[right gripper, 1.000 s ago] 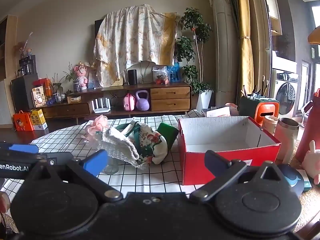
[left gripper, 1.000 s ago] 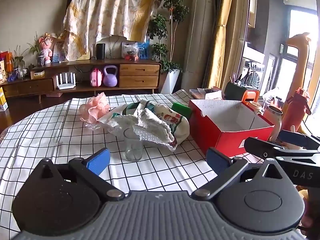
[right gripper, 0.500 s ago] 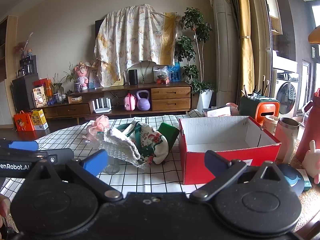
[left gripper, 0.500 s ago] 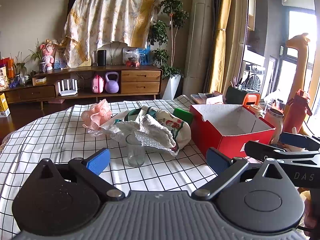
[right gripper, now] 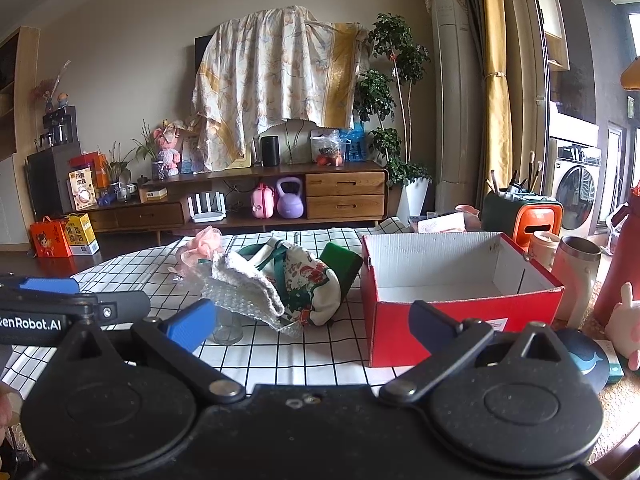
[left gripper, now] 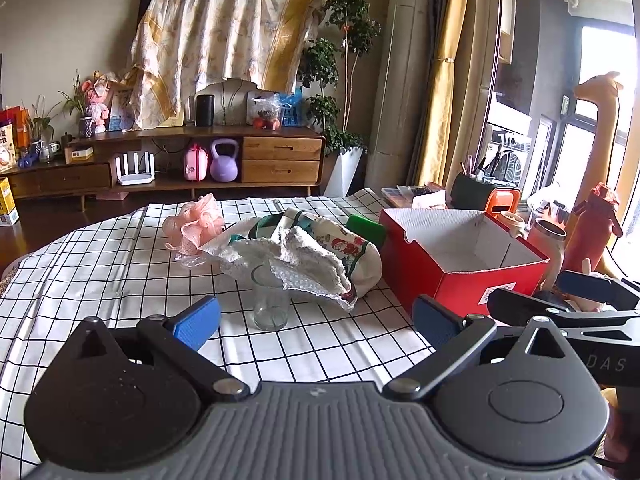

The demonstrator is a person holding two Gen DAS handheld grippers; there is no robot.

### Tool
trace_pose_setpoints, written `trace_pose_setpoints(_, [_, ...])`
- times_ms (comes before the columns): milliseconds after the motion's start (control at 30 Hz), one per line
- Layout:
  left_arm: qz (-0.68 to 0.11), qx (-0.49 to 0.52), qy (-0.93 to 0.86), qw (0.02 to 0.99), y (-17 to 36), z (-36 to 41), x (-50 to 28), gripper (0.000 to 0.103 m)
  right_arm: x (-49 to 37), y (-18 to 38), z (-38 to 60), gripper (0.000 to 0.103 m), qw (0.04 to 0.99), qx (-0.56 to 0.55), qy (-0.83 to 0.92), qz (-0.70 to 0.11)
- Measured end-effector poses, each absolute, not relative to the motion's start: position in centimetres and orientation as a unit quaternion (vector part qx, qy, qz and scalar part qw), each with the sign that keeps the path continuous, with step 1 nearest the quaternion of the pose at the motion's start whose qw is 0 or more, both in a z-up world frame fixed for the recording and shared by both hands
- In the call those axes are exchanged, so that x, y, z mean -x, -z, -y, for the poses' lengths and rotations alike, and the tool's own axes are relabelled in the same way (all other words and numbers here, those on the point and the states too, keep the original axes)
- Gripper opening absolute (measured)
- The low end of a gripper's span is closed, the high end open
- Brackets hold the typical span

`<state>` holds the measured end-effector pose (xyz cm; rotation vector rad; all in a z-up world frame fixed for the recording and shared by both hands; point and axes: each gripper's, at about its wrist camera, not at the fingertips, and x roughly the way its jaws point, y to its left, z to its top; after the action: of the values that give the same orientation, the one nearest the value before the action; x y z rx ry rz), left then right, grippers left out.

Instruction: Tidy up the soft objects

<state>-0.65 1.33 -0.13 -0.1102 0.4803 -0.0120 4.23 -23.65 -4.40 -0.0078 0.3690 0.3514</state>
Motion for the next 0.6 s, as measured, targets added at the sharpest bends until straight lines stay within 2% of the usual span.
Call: trace_pose_setpoints(600, [-0.238, 0.068, 0.010, 0.969, 0.03, -1.73, 0.71, 0.103, -4.46, 4.26, 23.63, 0.103, 0.967, 0.008, -0.178, -0.183])
